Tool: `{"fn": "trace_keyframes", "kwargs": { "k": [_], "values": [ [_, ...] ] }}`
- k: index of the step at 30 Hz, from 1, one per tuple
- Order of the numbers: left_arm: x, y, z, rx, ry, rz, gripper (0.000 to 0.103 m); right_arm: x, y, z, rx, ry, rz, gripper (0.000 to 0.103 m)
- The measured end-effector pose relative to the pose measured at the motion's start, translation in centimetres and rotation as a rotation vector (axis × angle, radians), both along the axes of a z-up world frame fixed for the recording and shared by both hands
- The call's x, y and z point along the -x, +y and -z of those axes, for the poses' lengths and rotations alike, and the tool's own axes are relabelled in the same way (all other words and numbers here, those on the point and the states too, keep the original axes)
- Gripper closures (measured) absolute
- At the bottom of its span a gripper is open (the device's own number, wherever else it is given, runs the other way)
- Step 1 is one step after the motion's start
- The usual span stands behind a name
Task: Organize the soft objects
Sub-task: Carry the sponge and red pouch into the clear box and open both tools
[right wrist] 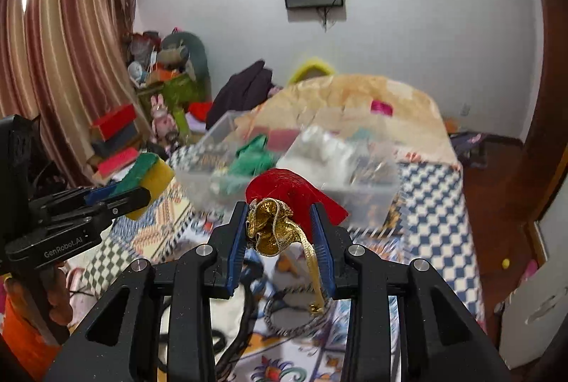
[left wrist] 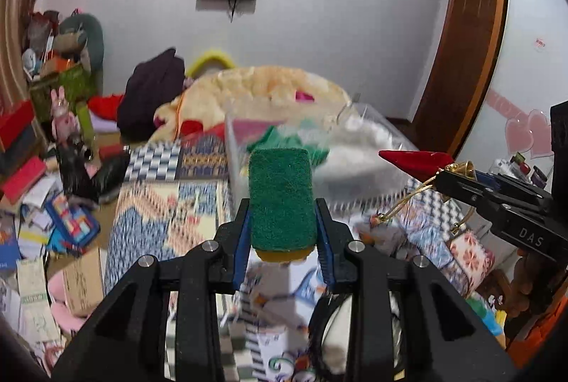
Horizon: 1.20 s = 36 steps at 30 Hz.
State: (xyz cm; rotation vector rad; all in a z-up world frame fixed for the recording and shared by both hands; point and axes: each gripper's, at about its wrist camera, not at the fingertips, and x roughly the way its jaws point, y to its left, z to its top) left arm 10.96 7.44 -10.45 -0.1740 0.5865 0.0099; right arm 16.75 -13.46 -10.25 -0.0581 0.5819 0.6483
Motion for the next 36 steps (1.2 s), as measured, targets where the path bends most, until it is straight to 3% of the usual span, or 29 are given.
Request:
{"fn": "trace_keyframes", "kwargs": {
  "k": [7,12,19,27,33,36],
  "values": [
    [-2.2,-0.2,-2.3,-0.016,-0.061,0.002,0.07,-1.5,0.4,-2.5,-0.039,-0.067,0.015,0.071],
    [-4.2,0.0,-2.6,-0.025,-0.062,-0.007,0.07,-2.8,1.9,-2.7,-0.063,-0.058,-0.002,0.071],
    [-7.1,1.2,-1.5,0.007,-0.012,-0.016,0.07,-4.6,4.4,-1.9,-0.035,-0.053,-0.013,0.071],
    [-10.5,1.7,1.1,0.028,0.069,-0.005,0.07,-7.3,6.5,1.0,-0.009,0.048,-0.038,0.071],
    [-12.0,1.4,2.8,0.031,0.129,0.013,0.07,-7.9,7.1,2.5,0.057,0.058,-0.024,0.068],
    [-11.9,1.1,2.9,0.036,0.135,0.025,0.063,-8.0,6.8,2.7,0.066,0.079,-0.029,0.063]
  ]
}}
